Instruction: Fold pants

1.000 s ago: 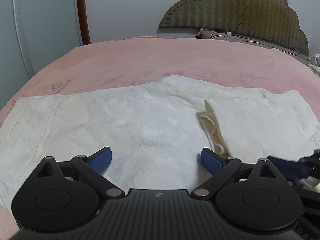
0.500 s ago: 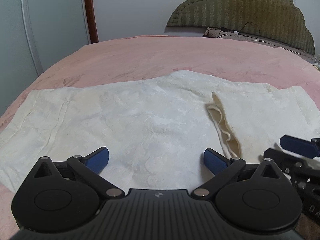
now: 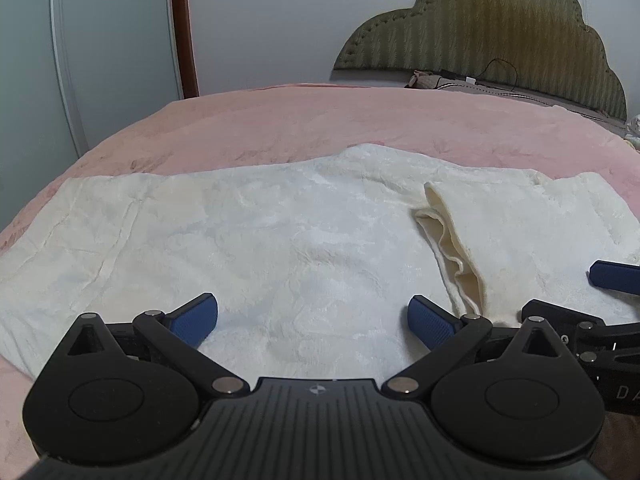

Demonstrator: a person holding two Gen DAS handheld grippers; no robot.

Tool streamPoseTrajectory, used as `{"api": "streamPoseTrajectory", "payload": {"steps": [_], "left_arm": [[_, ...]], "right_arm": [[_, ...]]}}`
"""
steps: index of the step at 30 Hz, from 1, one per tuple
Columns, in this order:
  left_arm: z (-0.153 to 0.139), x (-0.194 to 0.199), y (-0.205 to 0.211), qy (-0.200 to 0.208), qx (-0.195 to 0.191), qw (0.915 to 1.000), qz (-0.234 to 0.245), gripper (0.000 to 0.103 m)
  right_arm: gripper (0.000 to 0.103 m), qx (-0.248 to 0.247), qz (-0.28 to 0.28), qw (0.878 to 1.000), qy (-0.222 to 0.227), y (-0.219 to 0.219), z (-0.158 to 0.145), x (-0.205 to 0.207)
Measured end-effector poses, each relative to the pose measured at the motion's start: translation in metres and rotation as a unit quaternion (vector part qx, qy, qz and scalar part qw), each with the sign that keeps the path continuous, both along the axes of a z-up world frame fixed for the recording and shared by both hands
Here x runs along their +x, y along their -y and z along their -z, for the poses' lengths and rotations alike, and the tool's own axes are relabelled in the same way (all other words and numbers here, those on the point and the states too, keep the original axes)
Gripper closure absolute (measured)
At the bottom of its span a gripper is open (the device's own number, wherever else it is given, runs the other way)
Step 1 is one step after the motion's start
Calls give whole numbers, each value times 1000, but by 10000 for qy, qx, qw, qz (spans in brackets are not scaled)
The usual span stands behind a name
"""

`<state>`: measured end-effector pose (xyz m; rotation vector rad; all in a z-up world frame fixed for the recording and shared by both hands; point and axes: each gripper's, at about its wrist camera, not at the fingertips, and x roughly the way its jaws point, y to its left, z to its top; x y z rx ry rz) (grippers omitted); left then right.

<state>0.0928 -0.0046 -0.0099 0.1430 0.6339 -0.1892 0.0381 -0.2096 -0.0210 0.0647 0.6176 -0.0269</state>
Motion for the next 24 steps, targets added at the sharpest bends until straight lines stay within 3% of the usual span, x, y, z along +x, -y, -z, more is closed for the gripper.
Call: {"api": "streamPoseTrajectory", "payload": {"steps": [3,6,11,16,20,24], "left_arm": [[-1,0,0,-6,8,10000,3,0],[-1,-1,0,-9,-3,10000,4,0],[-8,-8,-4,6,141,9998,121,2],[-28,-32,-34,425,376,9978,-331,1],[-41,-31,-86,65,-39,9965,-828,1],[-49,-29,-146,-355,-812,9865,-1376,3]], "right_arm": [[17,-57,42,10000,-2,0,0,0],[7,-138,215,9997,-47,-1,1,1],[5,-116,241,9996,-46,1,0,0],[5,-775,-92,9963,346,-21,-13,-10],[5,-1273,-963,9839,800,-64,-29,-16],[5,-1236,-1939,9687,934,-109,-33,-15]]}}
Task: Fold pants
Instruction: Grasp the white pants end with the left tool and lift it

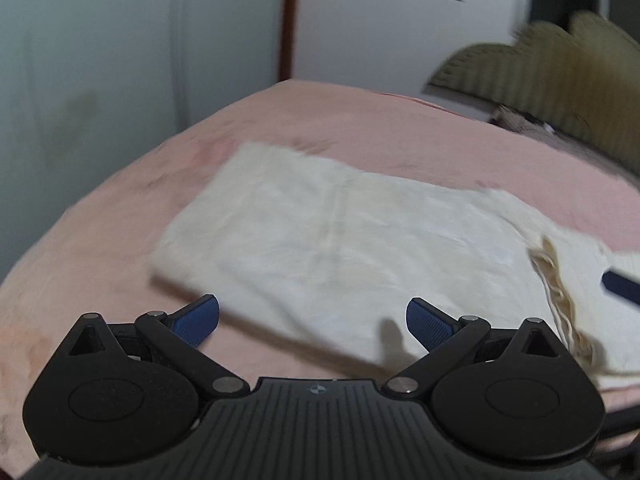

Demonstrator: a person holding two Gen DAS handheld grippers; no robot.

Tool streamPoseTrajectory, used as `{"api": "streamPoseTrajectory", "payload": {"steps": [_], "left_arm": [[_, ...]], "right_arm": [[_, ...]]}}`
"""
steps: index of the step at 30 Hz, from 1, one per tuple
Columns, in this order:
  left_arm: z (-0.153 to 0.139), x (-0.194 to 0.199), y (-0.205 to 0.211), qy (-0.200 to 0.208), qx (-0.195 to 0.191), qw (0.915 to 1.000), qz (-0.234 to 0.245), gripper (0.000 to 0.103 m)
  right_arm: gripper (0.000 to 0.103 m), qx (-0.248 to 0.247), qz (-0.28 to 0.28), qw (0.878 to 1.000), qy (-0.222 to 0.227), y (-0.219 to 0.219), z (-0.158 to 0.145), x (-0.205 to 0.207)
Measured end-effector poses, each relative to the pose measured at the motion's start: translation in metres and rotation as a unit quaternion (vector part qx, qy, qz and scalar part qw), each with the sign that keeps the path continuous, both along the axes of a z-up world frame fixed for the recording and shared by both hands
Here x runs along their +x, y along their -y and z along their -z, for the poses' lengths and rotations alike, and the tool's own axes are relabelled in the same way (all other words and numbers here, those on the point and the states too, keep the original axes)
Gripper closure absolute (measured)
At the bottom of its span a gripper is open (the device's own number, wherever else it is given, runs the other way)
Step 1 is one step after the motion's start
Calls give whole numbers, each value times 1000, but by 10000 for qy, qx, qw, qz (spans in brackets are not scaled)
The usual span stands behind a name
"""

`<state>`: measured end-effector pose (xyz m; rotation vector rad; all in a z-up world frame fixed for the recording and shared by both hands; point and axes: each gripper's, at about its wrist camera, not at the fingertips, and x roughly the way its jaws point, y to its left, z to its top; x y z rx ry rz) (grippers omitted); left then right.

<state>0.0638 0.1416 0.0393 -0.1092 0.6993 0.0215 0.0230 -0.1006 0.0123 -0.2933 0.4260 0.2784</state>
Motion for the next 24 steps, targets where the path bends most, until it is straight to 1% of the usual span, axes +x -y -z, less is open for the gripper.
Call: {"api": "streamPoseTrajectory", "payload": {"steps": [2,4,5,7,9,10,11,12,14,16,18,20,21,22,24], "left_arm": [[-3,1,-28,-150,-473,9985,-237,3],[-4,3,-54,-268,-1018,9936,-416,3],[-3,5,-65,-331,-1307,9898,-465,3],[1,10,-83,-467,-1900,9794,-495,3],[5,12,-91,-509,-2343,9698,-435,2],[6,13,-94,-521,-2506,9660,-374,2],[7,16,-95,-544,-2676,9615,-300,2],[9,19,-96,-568,-2828,9572,-260,2],[14,25,-96,-619,-3181,9458,-209,2],[22,31,-99,-680,-3597,9304,-179,1],[28,38,-103,-684,-3934,9167,-171,1],[32,44,-105,-665,-4166,9065,-190,1],[33,47,-106,-635,-4268,9018,-228,1],[35,52,-106,-584,-4375,8969,-265,1],[36,61,-106,-533,-4527,8893,-374,1]], "right_arm": [[6,-286,-375,9988,106,-25,2,1],[6,-753,-667,9944,317,-51,7,0],[6,-1022,-809,9905,449,-64,11,0],[6,-1525,-1084,9803,629,-87,19,-1],[7,-1947,-1267,9697,751,-106,28,-1],[13,-2132,-1332,9646,797,-115,33,0],[15,-2265,-1362,9608,842,-122,38,2],[20,-2332,-1365,9587,890,-126,41,3],[32,-2372,-1365,9577,887,-133,42,12],[61,-2437,-1448,9557,788,-142,45,22],[74,-2547,-1553,9512,785,-151,49,30],[78,-2677,-1605,9455,930,-158,53,35],[80,-2591,-1621,9476,929,-158,51,38],[81,-2347,-1604,9549,852,-154,44,41],[84,-1533,-1507,9751,545,-137,25,51]]}}
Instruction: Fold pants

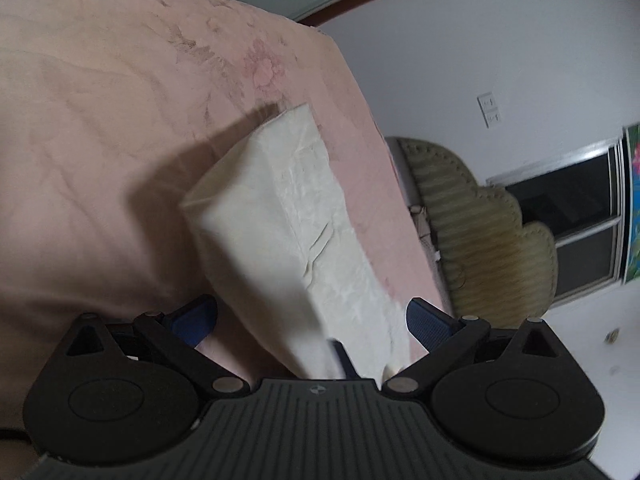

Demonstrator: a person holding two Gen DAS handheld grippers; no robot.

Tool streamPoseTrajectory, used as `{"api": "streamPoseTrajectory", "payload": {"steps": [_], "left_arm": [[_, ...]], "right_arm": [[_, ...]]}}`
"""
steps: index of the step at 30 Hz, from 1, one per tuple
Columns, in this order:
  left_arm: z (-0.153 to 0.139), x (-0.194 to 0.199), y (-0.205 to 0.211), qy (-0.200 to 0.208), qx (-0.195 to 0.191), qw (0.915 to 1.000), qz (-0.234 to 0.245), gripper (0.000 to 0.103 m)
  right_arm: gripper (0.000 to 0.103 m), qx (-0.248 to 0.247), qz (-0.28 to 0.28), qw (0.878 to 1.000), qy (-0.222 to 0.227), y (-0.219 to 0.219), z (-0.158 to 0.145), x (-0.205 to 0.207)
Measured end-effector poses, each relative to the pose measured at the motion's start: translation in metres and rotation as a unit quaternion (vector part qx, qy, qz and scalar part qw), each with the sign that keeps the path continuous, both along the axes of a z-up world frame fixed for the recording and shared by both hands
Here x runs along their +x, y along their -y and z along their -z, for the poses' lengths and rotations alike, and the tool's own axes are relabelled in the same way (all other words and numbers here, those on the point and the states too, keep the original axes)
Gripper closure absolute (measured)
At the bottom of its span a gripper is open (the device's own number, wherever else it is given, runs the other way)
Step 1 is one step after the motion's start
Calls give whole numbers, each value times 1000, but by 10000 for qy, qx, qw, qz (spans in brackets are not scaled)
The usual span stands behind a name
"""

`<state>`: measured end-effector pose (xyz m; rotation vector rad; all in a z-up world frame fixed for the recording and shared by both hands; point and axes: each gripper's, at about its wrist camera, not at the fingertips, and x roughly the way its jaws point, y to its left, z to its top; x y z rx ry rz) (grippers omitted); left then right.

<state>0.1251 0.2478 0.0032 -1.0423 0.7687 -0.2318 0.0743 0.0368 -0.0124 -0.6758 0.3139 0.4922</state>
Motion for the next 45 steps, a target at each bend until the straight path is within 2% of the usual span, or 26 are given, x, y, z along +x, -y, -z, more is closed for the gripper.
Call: {"api": "streamPoseTrajectory", "payload": {"steps": [2,4,5,7,8,10,11,12,14,15,16,17,18,20,21,23,26,29,31,33,34,37,39,40,45], "left_arm": [[1,12,2,83,-105,9999,-83,2],[3,25,6,143,-173,9997,-62,8],[4,30,8,122,-149,9998,-42,22],[5,38,12,-24,-8,10000,2,36],[6,39,13,-73,107,9999,-15,47],[6,40,15,-105,348,9993,-24,60],[7,41,16,-138,433,9990,-50,69],[7,40,16,-167,502,9986,-92,73],[6,40,18,-188,665,9975,-128,83],[6,40,19,-176,731,9971,-144,85],[5,40,20,-165,825,9964,-136,92],[3,39,23,-63,975,9951,-165,93],[-1,38,28,24,1206,9926,-157,93],[-15,28,40,404,1877,9813,-165,95],[-26,22,51,637,2224,9727,-168,95],[-51,3,76,1255,2843,9504,-108,95],[-84,-21,113,2109,3502,9126,83,95],[-109,-39,149,2707,3880,8804,338,94],[-120,-45,174,2961,4024,8646,532,94],[-127,-47,200,3127,4167,8513,620,94],[-130,-47,210,3180,4151,8495,708,94],[-134,-45,243,3246,3911,8550,1030,94],[-133,-44,268,3293,3890,8521,1188,94],[-131,-45,281,3217,3824,8564,1302,94],[-114,-48,338,3208,3701,8537,1769,94]], "right_arm": [[84,821,140,9957,-405,21,-21,11],[84,1357,121,9882,-698,38,-36,18],[84,1473,49,9848,-918,44,-40,22],[84,1586,-275,9736,-1616,55,-47,28],[84,1752,-446,9670,-1794,63,-51,28],[84,2258,-543,9544,-1873,83,-62,30],[84,2518,-401,9482,-1896,94,-65,38],[84,2663,-151,9450,-1890,101,-65,47],[84,2461,564,9483,-1921,105,-53,68],[84,2197,895,9501,-2026,103,-41,80],[84,1916,1145,9500,-2185,100,-27,90],[84,1684,1206,9497,-2348,97,-13,96],[83,1709,1094,9564,-2100,96,-11,91],[82,1610,1061,9585,-2101,91,-17,89],[82,1765,998,9555,-2142,93,-21,90],[82,2238,959,9468,-2104,109,-32,92],[80,2738,1060,9341,-2029,124,-49,102],[69,3165,1063,9215,-1984,141,-65,109],[58,3415,982,9145,-1933,157,-76,109],[57,3569,930,9114,-1828,172,-85,105],[57,3562,943,9132,-1742,183,-89,102],[57,3558,976,9172,-1503,218,-90,100],[57,3559,1090,9172,-1418,243,-92,86],[57,3549,1160,9174,-1380,254,-89,87],[57,3384,1696,9170,-1259,307,-88,72]]}}
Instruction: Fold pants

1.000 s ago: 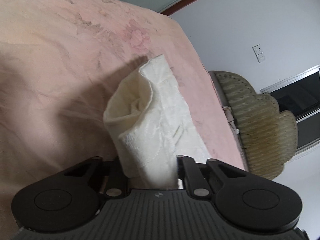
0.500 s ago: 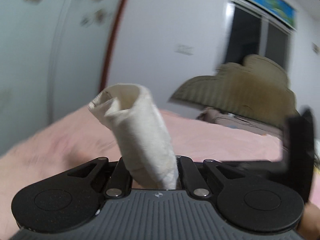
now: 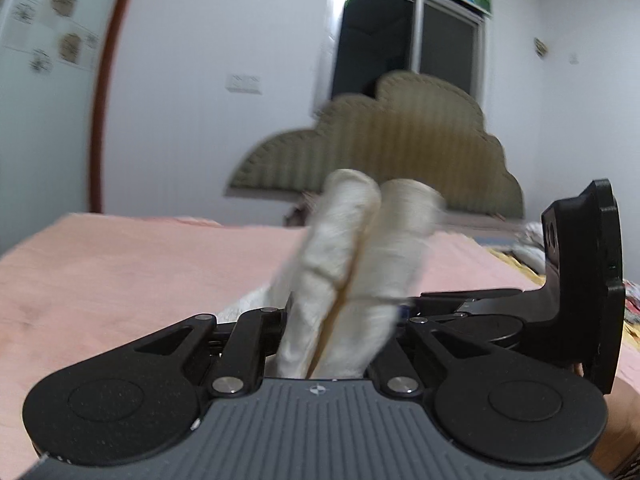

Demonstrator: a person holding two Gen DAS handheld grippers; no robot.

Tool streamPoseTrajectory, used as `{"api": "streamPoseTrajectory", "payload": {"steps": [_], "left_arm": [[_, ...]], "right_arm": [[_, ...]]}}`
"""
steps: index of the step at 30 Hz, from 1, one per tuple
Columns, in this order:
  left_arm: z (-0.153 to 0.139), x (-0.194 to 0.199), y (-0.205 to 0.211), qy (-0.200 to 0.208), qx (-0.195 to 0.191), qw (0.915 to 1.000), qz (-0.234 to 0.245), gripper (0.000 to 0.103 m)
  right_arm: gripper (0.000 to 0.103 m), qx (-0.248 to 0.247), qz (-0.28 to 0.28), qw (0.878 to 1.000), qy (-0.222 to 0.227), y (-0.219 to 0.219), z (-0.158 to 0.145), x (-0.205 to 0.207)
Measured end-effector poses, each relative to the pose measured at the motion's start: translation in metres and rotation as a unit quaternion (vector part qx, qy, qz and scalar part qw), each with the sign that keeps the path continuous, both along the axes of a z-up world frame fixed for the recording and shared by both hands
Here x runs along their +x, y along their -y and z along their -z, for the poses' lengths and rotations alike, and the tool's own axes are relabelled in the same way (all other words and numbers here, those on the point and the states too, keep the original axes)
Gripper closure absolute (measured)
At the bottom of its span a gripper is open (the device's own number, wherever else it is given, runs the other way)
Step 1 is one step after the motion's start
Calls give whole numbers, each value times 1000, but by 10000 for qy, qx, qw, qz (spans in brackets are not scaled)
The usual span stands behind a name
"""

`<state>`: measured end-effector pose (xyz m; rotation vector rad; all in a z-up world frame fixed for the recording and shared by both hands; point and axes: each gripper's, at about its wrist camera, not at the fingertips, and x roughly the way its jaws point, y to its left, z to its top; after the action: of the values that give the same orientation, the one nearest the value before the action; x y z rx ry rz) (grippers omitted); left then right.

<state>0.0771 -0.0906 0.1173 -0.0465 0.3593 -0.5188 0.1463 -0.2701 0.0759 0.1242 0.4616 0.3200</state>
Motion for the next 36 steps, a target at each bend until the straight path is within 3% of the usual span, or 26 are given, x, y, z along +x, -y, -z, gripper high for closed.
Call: {"api": "streamPoseTrajectory", "payload": {"steps": [6,10,14,18,22,27,30,32,33,35,36], "left_arm": [[26,-11,51,-174,526,9977,387,93],[48,-16,74,-298,756,9951,556,92],[72,-23,92,-218,1031,9920,696,89],[77,-16,107,-333,1059,9910,744,88],[81,-18,116,-208,1148,9900,789,88],[85,-21,127,-21,1383,9862,908,88],[86,-25,130,-48,1595,9792,1257,70],[83,-36,124,-63,1538,9765,1507,55],[81,-41,120,-78,1491,9746,1669,51],[76,-49,109,-77,1317,9704,2022,34],[73,-53,102,-53,1231,9697,2111,32]], "right_arm": [[57,-485,493,9967,-428,35,22,-5],[57,-805,732,9929,-483,54,38,-14],[56,-418,951,9935,-473,85,48,-26],[52,-801,1347,9853,-675,98,57,-36],[52,-288,1466,9859,-747,122,58,-54],[51,-344,1658,9824,-793,127,57,-70],[51,-720,2253,9687,-751,129,52,-72],[51,-747,2592,9614,-541,130,40,-78],[51,-652,2629,9618,-400,133,32,-78],[51,-599,2464,9671,-188,128,17,-76],[51,-672,2329,9701,-103,122,10,-74]]}}
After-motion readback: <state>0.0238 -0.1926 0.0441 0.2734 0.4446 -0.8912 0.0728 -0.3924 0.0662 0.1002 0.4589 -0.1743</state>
